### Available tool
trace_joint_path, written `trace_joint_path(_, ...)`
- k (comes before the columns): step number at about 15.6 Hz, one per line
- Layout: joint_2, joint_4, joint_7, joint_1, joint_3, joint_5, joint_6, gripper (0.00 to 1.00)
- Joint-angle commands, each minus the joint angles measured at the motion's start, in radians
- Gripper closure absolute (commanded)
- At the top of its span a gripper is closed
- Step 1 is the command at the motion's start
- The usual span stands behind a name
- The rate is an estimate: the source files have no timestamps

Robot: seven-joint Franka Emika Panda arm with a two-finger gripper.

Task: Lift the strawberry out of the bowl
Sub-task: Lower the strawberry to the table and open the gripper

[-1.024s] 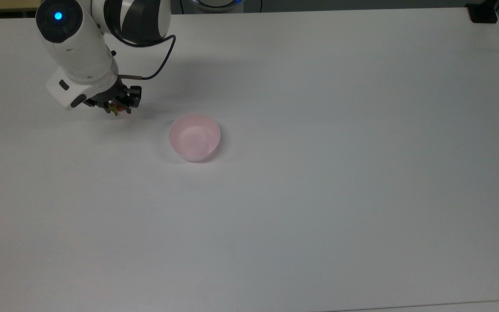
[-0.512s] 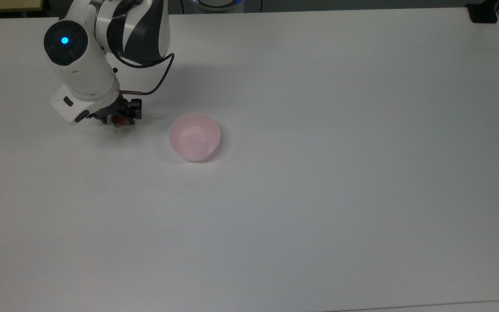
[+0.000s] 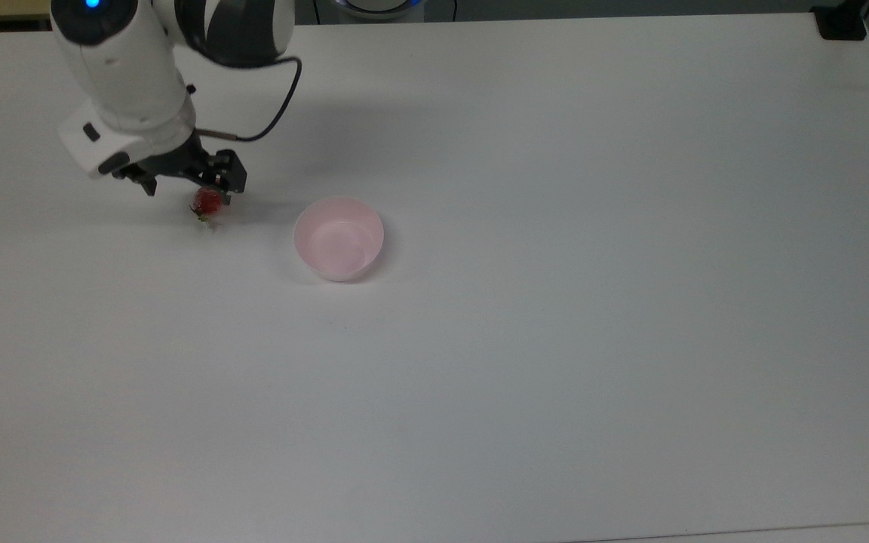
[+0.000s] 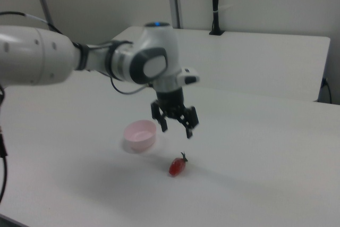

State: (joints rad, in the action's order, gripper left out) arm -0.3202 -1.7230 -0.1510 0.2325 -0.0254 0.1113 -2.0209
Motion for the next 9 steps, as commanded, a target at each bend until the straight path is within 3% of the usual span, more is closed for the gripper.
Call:
trace_joint_path(1,0.168,-0.030,0.047,-0.064,-0.002,-0.042,0.121,0.00)
trace_joint_path(9,0.383,-0.033,0.390,-0.251,-0.031,-0.053,0.366,0.00)
